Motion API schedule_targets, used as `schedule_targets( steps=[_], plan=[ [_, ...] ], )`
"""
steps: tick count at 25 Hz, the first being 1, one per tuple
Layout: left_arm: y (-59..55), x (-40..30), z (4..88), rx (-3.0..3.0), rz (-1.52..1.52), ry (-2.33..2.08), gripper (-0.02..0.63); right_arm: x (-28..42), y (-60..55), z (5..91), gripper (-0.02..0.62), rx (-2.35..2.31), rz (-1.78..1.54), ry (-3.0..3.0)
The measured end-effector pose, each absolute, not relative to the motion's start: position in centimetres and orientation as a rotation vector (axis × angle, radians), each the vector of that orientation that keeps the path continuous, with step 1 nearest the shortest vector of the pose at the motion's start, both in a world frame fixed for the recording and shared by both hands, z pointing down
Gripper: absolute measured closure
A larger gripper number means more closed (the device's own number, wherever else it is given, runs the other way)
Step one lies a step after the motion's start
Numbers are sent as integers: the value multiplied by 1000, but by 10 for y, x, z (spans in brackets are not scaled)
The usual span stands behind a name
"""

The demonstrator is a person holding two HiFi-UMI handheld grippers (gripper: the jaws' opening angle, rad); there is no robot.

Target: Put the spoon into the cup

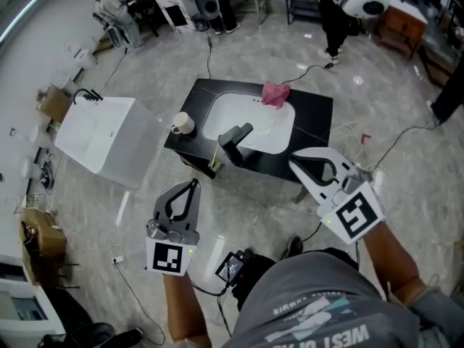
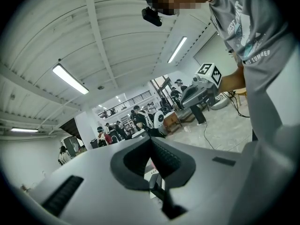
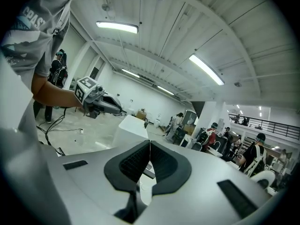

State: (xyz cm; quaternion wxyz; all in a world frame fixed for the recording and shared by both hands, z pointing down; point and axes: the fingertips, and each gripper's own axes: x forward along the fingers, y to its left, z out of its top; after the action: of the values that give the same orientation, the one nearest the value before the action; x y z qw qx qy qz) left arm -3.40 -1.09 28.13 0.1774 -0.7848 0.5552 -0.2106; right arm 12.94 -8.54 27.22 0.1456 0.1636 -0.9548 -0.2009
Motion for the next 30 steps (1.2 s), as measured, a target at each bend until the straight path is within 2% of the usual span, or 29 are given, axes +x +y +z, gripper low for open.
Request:
schedule_targets(
  steps=[11, 30],
  plan=[
    [-35, -44, 300, -2211, -649, 1509, 606, 123, -107, 284, 565, 478, -560, -2750],
    [-86, -142, 370, -2346, -542, 1565, 606, 37, -142, 307, 565, 496, -514, -2659]
  ],
)
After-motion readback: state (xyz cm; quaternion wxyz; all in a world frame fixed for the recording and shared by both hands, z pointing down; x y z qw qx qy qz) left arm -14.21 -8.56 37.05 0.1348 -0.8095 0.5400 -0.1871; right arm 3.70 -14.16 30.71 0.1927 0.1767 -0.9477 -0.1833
